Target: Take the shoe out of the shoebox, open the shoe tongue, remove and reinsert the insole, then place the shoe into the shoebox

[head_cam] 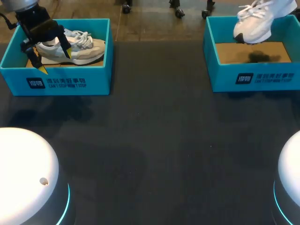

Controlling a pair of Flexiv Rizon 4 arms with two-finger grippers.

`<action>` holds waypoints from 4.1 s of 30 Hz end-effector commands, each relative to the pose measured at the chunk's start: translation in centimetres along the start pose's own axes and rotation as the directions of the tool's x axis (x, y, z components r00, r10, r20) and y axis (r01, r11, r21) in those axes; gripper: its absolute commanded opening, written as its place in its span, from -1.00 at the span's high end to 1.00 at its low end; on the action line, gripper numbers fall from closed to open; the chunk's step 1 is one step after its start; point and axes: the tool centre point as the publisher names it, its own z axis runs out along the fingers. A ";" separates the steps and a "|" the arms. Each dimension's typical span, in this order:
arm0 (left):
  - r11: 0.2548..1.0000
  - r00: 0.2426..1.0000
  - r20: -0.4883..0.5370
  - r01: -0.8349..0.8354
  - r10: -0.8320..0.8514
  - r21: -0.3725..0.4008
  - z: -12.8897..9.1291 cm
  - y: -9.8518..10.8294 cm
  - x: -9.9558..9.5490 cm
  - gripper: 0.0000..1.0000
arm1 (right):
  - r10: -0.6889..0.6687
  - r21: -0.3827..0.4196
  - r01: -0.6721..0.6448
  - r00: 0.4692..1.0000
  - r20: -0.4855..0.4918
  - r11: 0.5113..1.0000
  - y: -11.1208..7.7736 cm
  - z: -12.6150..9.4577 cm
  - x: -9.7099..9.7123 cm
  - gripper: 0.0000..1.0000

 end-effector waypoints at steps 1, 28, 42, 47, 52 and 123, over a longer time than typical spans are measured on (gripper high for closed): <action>1.000 1.000 -0.001 0.000 0.000 -0.002 0.0 0.0 0.1 -1.00 | 0.000 0.004 0.000 1.000 -0.002 1.000 0.1 -0.2 -0.2 1.00; 1.000 1.000 -0.001 0.000 0.000 -0.002 0.0 0.0 0.1 -1.00 | 0.518 0.297 -0.496 0.856 0.005 0.816 -2.4 2.1 -1.3 1.00; 1.000 1.000 -0.001 0.000 0.000 -0.002 0.0 0.0 0.1 -1.00 | 0.606 0.336 -0.569 0.796 -0.006 0.751 -3.1 7.5 0.9 1.00; 1.000 1.000 -0.001 0.000 0.000 -0.002 0.0 0.0 0.1 -1.00 | 0.630 0.294 -0.589 0.774 -0.063 0.753 -3.5 8.3 1.3 1.00; 1.000 1.000 -0.001 0.000 0.000 -0.002 0.0 0.0 0.1 -1.00 | 0.630 0.294 -0.589 0.774 -0.063 0.753 -3.5 8.3 1.3 1.00; 1.000 1.000 -0.001 0.000 0.000 -0.002 0.0 0.0 0.1 -1.00 | 0.716 0.241 -0.679 0.685 -0.130 0.693 -6.9 13.4 8.4 1.00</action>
